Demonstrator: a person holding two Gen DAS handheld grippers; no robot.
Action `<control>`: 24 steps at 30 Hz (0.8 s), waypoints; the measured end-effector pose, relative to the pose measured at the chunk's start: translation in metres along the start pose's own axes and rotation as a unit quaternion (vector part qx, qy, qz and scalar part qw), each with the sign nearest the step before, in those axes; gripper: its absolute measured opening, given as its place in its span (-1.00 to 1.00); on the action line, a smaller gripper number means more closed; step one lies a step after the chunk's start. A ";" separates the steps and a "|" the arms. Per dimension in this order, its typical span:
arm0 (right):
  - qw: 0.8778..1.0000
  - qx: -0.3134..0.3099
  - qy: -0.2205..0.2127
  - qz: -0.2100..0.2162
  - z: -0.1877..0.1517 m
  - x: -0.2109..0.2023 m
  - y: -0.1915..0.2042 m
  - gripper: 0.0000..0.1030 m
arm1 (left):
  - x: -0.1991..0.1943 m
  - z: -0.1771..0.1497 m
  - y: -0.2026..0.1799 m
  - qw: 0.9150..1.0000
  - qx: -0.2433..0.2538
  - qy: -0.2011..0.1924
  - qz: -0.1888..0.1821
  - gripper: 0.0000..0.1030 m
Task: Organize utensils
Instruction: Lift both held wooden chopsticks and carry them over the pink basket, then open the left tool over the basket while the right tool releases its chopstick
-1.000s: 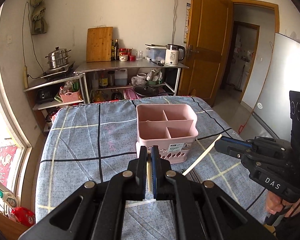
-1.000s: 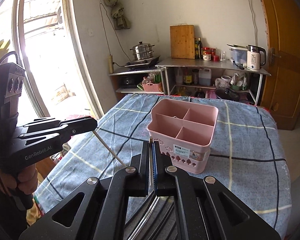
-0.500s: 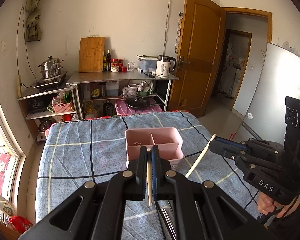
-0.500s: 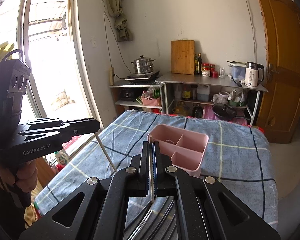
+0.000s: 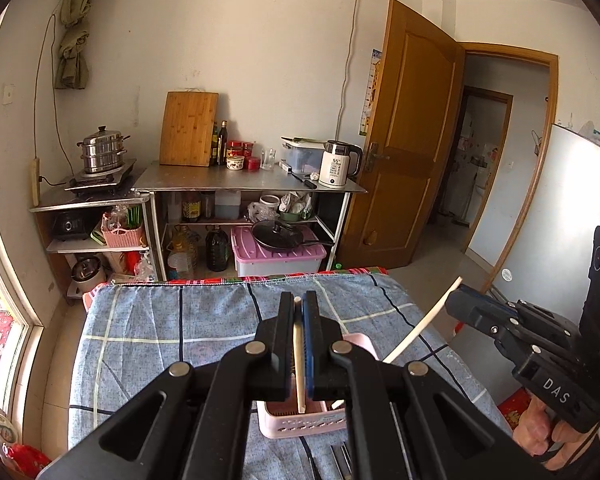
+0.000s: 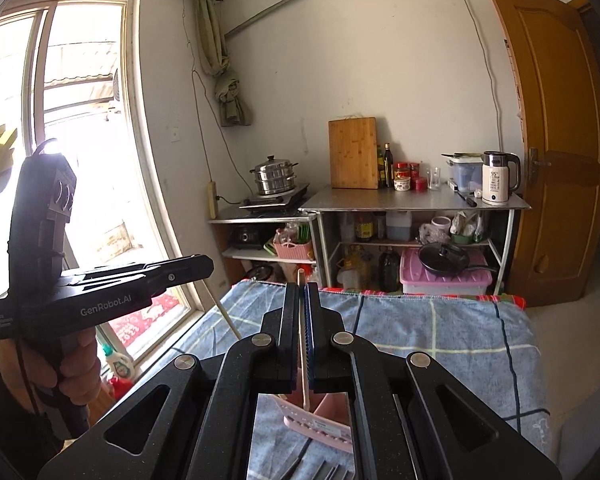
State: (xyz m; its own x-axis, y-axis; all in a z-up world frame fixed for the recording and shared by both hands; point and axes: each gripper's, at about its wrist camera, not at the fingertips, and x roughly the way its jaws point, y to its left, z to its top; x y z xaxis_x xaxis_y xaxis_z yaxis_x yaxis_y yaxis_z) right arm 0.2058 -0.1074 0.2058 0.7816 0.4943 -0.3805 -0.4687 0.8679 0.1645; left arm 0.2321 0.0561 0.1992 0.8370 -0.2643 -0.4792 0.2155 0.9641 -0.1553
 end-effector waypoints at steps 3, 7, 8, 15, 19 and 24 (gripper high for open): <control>1.000 0.000 0.004 -0.003 0.000 0.016 -0.003 -0.96 | 0.014 -0.002 0.005 1.000 -0.003 0.001 0.001 -0.91; 1.000 0.009 0.027 -0.005 -0.013 0.040 -0.010 -0.96 | 0.035 -0.014 0.015 1.000 -0.016 0.018 -0.004 -0.91; 0.999 0.011 0.034 -0.006 -0.018 0.045 -0.013 -0.96 | 0.041 -0.017 0.018 1.000 -0.018 0.024 -0.002 -0.91; 0.997 0.025 0.071 -0.010 -0.037 0.067 -0.026 -0.95 | 0.061 -0.033 0.027 0.999 -0.027 0.047 0.004 -0.90; 0.996 0.029 0.083 -0.011 -0.039 0.072 -0.030 -0.95 | 0.061 -0.034 0.027 0.999 -0.020 0.045 0.006 -0.75; 0.996 0.029 0.083 -0.017 -0.040 0.066 -0.033 -0.76 | 0.050 -0.032 0.026 0.999 -0.024 0.027 0.013 -0.41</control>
State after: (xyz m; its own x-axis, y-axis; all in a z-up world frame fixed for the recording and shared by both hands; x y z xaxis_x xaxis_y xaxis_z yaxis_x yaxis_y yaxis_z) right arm 0.2558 -0.1052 0.1385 0.7149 0.4542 -0.5315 -0.4152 0.8875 0.2000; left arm 0.2633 0.0675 0.1435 0.8130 -0.2409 -0.5301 0.1677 0.9687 -0.1831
